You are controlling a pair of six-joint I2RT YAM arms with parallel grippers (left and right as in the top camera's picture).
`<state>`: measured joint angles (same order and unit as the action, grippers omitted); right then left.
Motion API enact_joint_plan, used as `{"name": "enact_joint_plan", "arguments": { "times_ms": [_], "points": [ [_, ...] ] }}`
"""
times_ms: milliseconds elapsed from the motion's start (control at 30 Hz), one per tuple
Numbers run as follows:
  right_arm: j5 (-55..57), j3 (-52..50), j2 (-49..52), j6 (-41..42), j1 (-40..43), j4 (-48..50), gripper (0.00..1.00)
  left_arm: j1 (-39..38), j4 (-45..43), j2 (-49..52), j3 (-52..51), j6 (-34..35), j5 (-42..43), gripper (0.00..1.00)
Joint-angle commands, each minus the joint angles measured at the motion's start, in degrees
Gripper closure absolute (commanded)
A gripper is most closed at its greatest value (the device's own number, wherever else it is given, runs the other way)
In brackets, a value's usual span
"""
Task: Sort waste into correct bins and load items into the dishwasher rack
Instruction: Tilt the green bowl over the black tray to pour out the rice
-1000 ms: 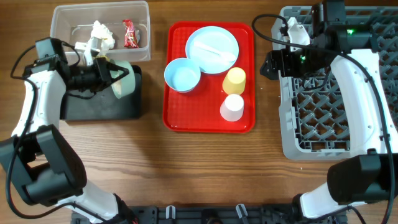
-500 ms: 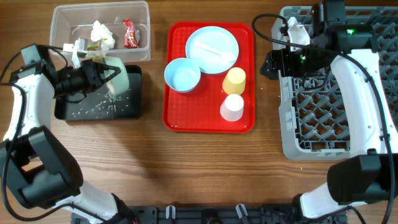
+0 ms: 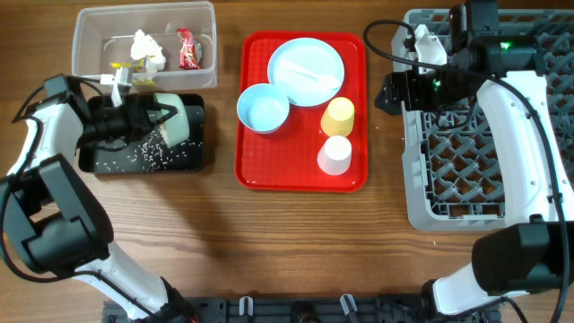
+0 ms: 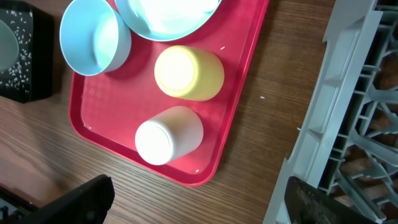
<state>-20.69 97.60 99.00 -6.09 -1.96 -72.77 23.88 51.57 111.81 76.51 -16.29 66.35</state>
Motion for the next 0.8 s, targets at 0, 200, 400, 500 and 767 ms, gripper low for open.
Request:
{"name": "enact_joint_plan", "arguments": {
  "times_ms": [0,200,400,500,767],
  "points": [
    [0.39,0.15,-1.29,0.09,-0.07,0.09,0.09,2.38,0.63,0.74,0.52,-1.53,7.78,0.96],
    [0.39,0.15,-1.29,0.09,-0.07,0.37,0.09,4.15,4.55,0.76,0.52,-1.53,10.23,0.96],
    [0.39,0.15,-1.29,0.09,-0.07,0.48,0.09,4.15,5.44,0.76,0.52,-1.46,14.23,0.96],
    [0.39,0.15,-1.29,0.09,-0.07,0.52,0.08,4.15,5.88,0.76,0.52,-1.27,17.55,0.96],
    [0.39,0.15,-1.29,0.09,-0.07,0.52,0.08,4.55,7.26,0.76,0.52,-1.05,20.94,0.96]
  ]
}}
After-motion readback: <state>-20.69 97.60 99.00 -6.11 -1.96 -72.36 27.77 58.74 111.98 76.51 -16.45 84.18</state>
